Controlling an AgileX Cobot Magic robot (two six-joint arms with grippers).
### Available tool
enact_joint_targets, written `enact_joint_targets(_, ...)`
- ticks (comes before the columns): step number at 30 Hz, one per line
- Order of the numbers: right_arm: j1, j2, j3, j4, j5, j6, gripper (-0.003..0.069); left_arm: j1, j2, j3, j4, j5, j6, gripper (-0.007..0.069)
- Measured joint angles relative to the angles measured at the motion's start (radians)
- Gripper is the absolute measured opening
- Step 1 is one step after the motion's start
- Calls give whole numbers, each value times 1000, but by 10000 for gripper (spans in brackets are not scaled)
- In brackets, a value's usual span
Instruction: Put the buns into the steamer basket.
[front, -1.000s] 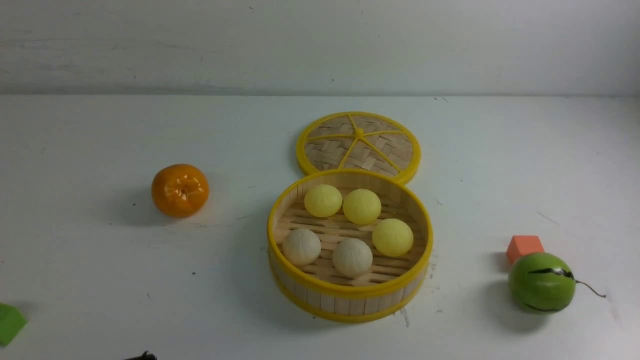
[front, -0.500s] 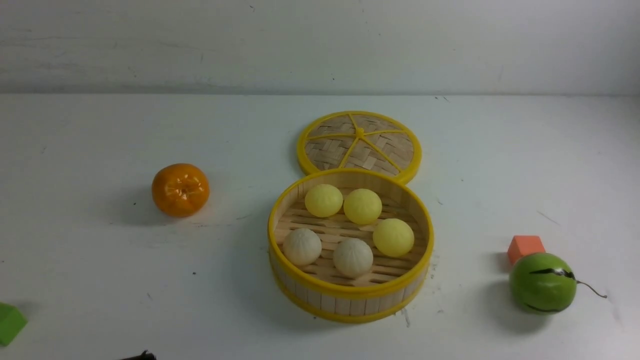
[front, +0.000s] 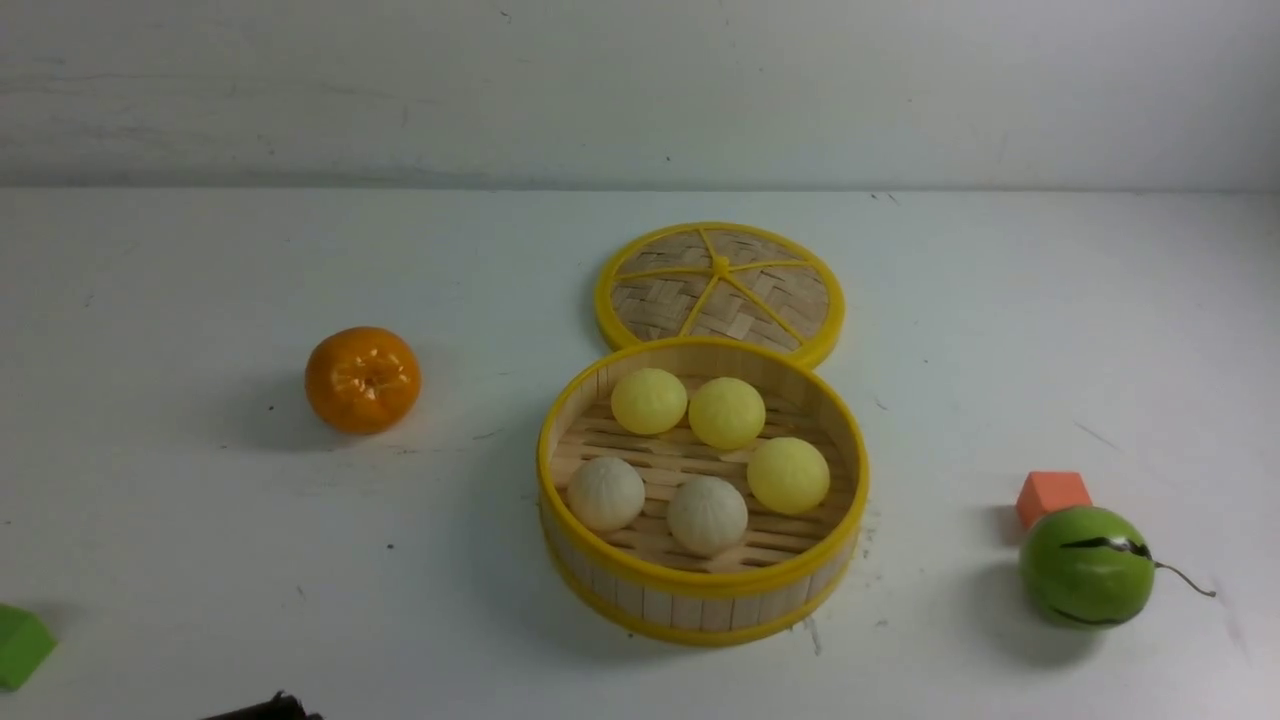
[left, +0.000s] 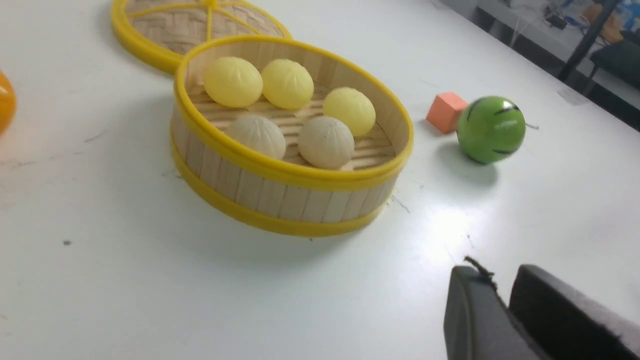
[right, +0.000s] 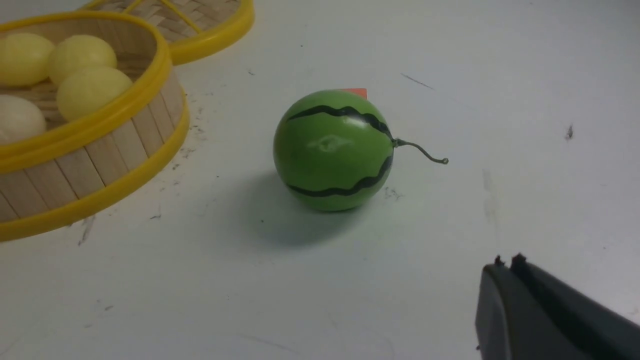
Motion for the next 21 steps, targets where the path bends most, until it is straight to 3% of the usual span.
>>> enact_joint_targets(5,-1,0,0,-2,0,0,-6,162,-123,123,-28,-190,-89,111)
enact_joint_targets(8,-1,0,0,-2,0,0,-3,344,-235,177,20,-167,-162,60)
enact_joint_targets(9,-1,0,0,-2,0,0,-3,354,-242,178,27,-167,-166,55)
enact_joint_targets(11,-1,0,0,-3,0,0,0,455,-333,181,132,-45,-218,-11)
enact_joint_targets(14,-1,0,0,-3,0,0,1,520,-369,181,213,110,-261,-13)
enact_joint_targets(15,-1,0,-1,-3,1,0,3,557,-376,185,253,242,-290,-13)
enact_joint_targets(21,-1,0,-1,-3,1,0,6,571,-376,189,264,317,-308,-13)
